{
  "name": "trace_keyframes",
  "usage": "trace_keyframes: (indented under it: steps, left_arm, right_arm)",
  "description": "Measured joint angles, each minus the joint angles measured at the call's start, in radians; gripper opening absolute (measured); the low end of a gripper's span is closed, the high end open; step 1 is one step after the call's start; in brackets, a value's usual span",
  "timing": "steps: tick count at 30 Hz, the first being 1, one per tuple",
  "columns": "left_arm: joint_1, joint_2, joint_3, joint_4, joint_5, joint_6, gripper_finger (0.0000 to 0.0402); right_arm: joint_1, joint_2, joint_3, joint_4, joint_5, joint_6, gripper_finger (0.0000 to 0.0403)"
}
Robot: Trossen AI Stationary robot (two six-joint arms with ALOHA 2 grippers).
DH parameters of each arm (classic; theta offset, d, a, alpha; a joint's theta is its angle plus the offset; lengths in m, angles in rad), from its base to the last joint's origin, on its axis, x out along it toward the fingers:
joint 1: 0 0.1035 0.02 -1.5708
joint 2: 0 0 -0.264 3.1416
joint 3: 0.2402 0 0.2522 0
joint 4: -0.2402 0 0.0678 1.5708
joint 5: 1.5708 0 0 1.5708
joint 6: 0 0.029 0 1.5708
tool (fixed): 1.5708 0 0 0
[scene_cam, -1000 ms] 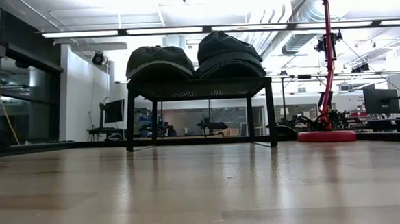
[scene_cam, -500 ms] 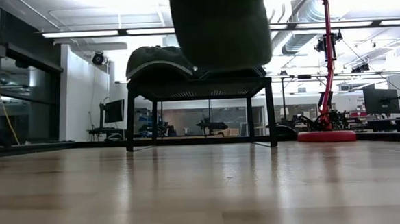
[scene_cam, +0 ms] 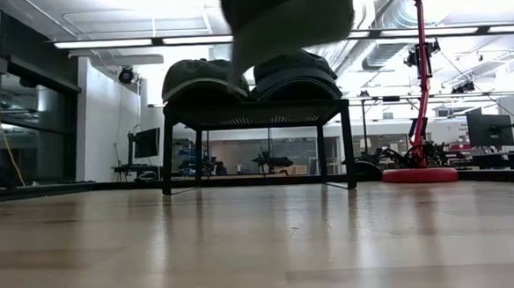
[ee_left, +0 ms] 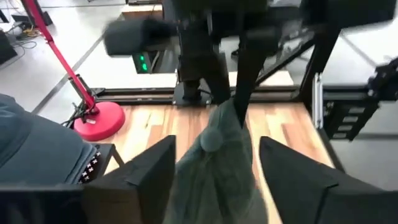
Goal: Pick & Place hat
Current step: Stack the dark green cap on top of the other dark green caps on the shelf
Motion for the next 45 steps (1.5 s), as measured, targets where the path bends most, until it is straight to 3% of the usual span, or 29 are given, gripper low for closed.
trace_keyframes:
  steps: [6, 10, 28, 34, 45]
  left_arm:
    - [0.000, 0.011, 0.001, -0.032, 0.038, 0.040, 0.0277]
    - [0.001, 0.029, 0.001, -0.026, 0.111, 0.041, 0.0279]
    - [0.000, 0.059, 0.000, 0.008, 0.128, 0.075, 0.0275]
    - [0.000, 0.059, 0.000, 0.011, 0.127, 0.063, 0.0209]
    - [0.000, 0.059, 0.000, -0.002, 0.123, 0.035, 0.0020]
  right_arm:
    - [0.020, 0.000, 0.000, 0.015, 0.002, -0.027, 0.0000]
    - [0.032, 0.000, 0.000, 0.020, 0.011, -0.027, 0.0000]
    - [0.067, 0.014, 0.000, 0.092, 0.048, 0.004, 0.0000]
    - [0.070, 0.019, 0.000, 0.105, 0.051, 0.008, 0.0000]
    - [0.070, 0.019, 0.000, 0.104, 0.055, 0.000, 0.0000]
